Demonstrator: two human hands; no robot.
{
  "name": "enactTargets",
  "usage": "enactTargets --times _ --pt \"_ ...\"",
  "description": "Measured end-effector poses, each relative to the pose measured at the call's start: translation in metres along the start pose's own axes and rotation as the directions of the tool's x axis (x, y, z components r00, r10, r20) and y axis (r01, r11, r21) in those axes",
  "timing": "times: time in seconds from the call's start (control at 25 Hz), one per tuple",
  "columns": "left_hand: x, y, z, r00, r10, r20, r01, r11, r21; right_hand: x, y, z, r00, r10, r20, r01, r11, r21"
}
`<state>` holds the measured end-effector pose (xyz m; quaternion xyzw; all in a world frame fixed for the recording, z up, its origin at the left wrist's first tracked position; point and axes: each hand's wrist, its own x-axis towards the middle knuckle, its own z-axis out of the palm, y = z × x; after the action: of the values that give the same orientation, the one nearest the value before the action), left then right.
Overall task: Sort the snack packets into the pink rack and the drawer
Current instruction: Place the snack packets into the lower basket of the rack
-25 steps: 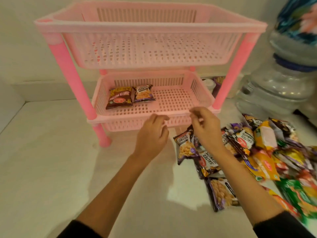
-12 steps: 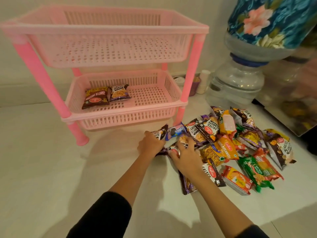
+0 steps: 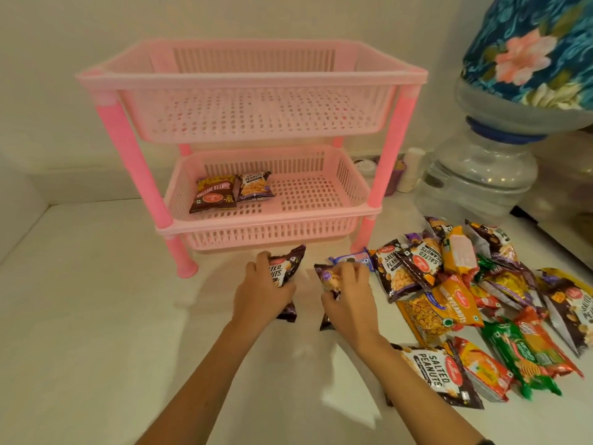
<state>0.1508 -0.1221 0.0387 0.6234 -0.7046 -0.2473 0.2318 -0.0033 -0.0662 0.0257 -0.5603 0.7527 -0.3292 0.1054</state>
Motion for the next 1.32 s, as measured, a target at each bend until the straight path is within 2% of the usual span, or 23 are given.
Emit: enactTargets --times 0.08,0.2,0.28,0.36,0.48,0.64,0.8,0.88,0.96,1.0,1.08,1.2,1.32 --pt "0.01 0.02 -0.018 0.995 0.076 -0.065 -0.079 0.995 -0.057 0.018 -0.018 -0.013 0.989 -0.108 -0.102 0.122 0.983 0.139" --pt "0.043 0.053 -0.039 0.971 0.148 -0.186 -0.175 0.975 -0.135 0.063 -0.044 -0.033 0.964 -0.169 -0.206 0.213 0.953 0.215" --pt "0.079 0.07 -0.047 0.967 0.138 -0.212 -0.165 0.98 -0.113 0.103 -0.057 -0.041 0.956 -0.179 -0.234 0.229 0.951 0.206" --pt "0.125 0.082 -0.051 0.979 0.086 -0.183 -0.091 0.996 -0.017 0.148 -0.063 -0.042 0.963 -0.164 -0.215 0.205 0.962 0.182" --pt "0.189 0.084 -0.046 0.994 0.055 -0.096 -0.046 0.995 0.091 0.215 -0.061 -0.026 0.988 -0.124 -0.093 0.134 0.985 0.113" --pt "0.252 0.075 -0.017 0.993 0.093 0.068 -0.1 0.99 0.103 0.279 -0.051 0.014 0.989 -0.13 0.077 0.125 0.99 0.062" --pt "0.271 0.071 0.011 0.996 -0.001 0.093 -0.019 0.976 0.215 0.312 -0.039 0.048 0.978 -0.018 0.208 0.049 0.988 -0.147" --pt "0.275 0.071 0.014 0.997 -0.017 0.071 -0.002 0.965 0.264 0.317 -0.036 0.051 0.968 -0.026 0.25 0.034 0.999 -0.027" --pt "0.28 0.066 0.006 0.999 0.05 0.016 -0.052 0.931 0.361 0.319 -0.029 0.047 0.961 -0.109 0.253 0.096 0.993 0.064" --pt "0.282 0.061 0.003 0.994 0.109 0.03 -0.111 0.894 0.434 0.32 -0.023 0.045 0.956 -0.151 0.251 0.147 0.989 0.033" --pt "0.278 0.049 0.003 0.969 0.172 0.178 -0.241 0.817 0.524 0.319 -0.012 0.043 0.921 -0.188 0.341 0.247 0.959 -0.138" --pt "0.271 0.039 0.015 0.909 0.102 0.404 -0.328 0.773 0.543 0.314 -0.001 0.053 0.802 -0.027 0.597 0.328 0.855 -0.402" --pt "0.279 0.04 0.021 0.894 0.081 0.44 -0.369 0.692 0.621 0.317 0.002 0.055 0.777 0.079 0.625 0.265 0.859 -0.437"
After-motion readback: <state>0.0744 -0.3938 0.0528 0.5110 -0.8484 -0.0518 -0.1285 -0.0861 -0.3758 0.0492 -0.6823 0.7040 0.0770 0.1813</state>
